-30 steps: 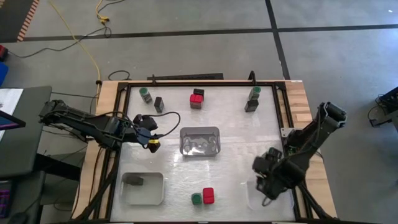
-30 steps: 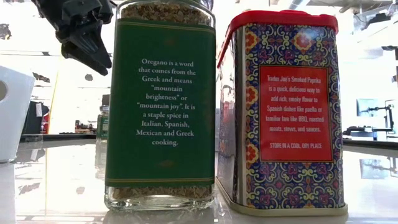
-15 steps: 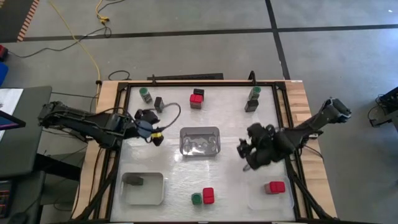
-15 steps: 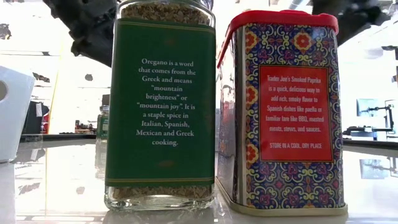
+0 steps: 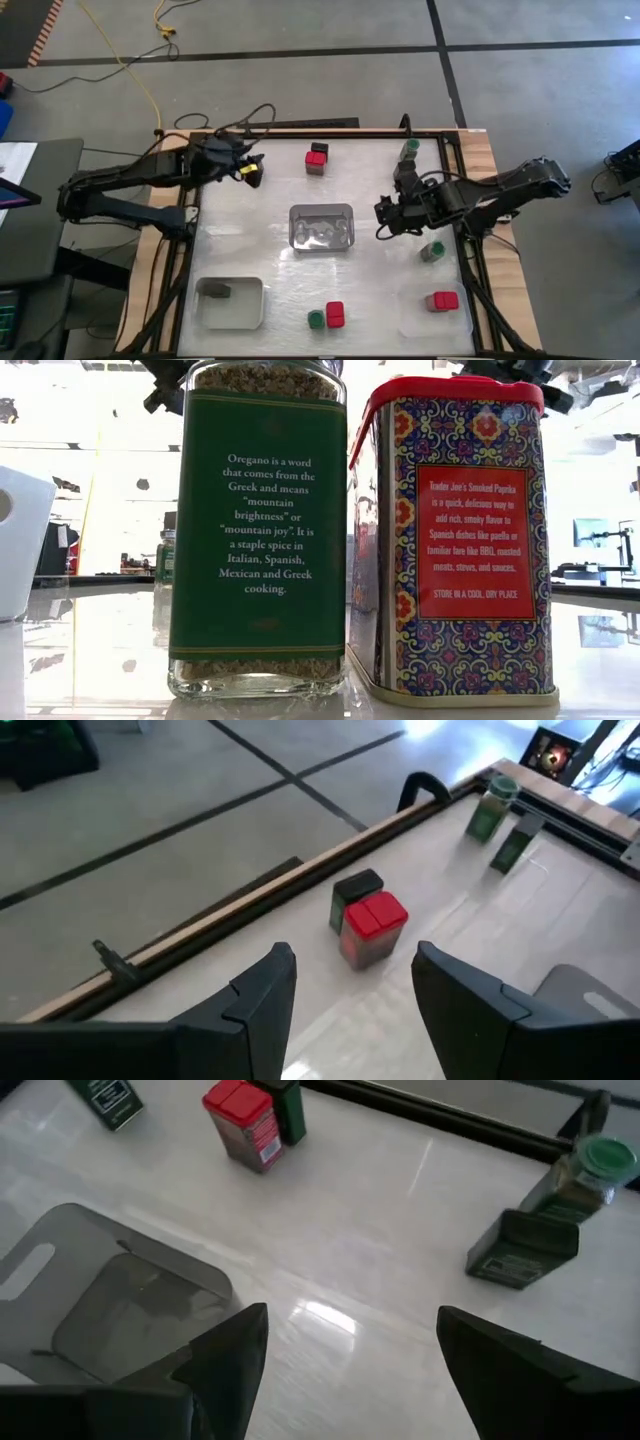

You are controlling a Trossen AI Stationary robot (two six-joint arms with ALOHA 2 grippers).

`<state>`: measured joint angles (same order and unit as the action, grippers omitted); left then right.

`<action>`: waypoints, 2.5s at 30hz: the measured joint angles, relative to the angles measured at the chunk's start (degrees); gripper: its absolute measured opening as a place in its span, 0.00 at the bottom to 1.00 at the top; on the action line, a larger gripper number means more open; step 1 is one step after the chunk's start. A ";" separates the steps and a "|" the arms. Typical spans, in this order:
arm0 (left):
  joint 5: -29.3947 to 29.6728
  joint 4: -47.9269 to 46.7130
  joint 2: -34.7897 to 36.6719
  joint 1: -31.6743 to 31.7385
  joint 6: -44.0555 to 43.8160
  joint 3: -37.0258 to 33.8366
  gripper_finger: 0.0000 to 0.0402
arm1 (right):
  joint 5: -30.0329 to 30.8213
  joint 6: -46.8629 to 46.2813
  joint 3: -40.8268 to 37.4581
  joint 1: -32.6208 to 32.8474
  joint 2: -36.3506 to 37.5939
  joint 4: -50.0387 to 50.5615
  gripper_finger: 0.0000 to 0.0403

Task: Sort spices by type
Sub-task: Put the top left green seasoning bottle into the black bin

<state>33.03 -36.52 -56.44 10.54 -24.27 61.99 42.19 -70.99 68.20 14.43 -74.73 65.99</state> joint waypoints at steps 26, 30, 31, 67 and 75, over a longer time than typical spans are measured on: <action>1.32 1.82 -0.61 3.95 -20.02 0.53 0.78 | -6.04 16.04 -0.02 -3.47 -0.25 -5.52 0.79; 0.46 0.80 -1.50 4.98 -18.59 0.53 0.78 | -6.69 20.77 -1.12 -3.14 -0.13 -9.75 0.79; 0.47 1.06 -1.69 5.27 -18.41 0.53 0.78 | -6.70 21.49 -2.16 -3.14 0.21 -11.49 0.79; -30.39 -23.19 -24.70 47.38 6.75 17.73 0.78 | -23.19 25.81 -29.51 -15.18 17.67 -39.73 0.79; -29.57 -28.34 -34.88 47.20 16.26 20.36 0.78 | -23.19 26.00 -29.51 -15.27 17.67 -39.79 0.79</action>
<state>3.46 -64.85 -91.33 57.74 -8.01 82.35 19.00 -44.99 38.70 -0.84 -57.06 26.19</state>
